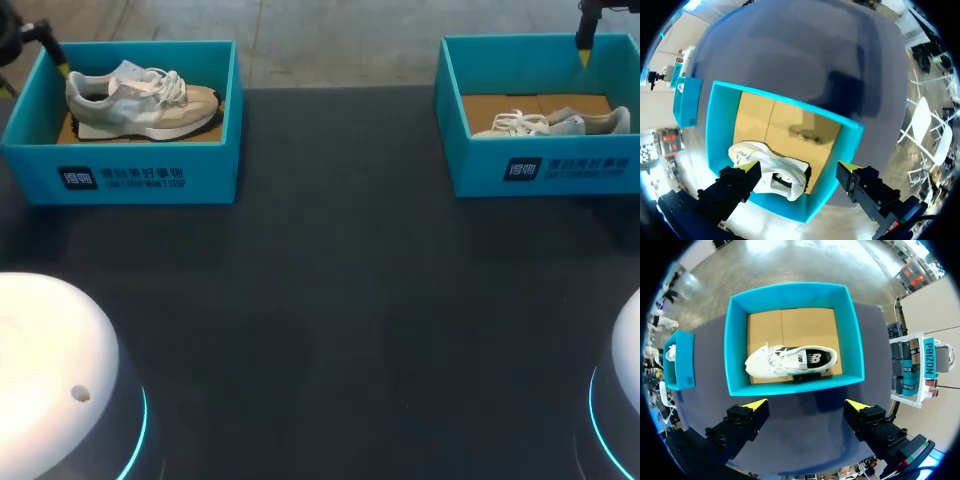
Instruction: Take the shoe out of the shoebox, open the shoe tongue, remove and reinsert the insole, then place the shoe into the shoebox
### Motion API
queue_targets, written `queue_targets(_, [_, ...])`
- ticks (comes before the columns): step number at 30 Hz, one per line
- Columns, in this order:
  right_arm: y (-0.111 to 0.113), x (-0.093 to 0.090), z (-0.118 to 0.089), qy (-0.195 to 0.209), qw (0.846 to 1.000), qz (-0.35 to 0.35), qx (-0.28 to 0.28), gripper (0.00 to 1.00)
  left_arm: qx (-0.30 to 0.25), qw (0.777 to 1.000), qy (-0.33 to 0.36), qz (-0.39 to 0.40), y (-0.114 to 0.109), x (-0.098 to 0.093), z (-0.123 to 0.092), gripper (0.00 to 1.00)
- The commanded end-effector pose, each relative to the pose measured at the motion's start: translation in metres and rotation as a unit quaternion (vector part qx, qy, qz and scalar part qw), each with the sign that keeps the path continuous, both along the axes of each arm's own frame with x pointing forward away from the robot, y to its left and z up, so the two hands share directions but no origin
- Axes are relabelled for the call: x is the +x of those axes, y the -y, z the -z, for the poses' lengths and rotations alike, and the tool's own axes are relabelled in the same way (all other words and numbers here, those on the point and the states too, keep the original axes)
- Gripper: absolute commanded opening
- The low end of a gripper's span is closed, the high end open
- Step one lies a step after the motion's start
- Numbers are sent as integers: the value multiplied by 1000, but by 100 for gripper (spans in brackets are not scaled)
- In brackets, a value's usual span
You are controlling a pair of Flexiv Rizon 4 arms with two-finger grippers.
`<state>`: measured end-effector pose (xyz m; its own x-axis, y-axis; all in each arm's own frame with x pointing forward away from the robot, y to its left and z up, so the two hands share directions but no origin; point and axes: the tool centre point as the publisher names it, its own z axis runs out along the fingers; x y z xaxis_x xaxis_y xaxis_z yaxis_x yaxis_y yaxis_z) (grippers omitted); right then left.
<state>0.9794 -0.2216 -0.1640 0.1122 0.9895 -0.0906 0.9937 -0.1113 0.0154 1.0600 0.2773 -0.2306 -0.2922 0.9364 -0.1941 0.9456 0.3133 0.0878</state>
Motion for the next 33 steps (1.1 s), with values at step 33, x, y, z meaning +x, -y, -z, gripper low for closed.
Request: queue_targets(33, [0,-1,0,0,1000,0,0,100,90,990,-33,107,-8,120,66,100])
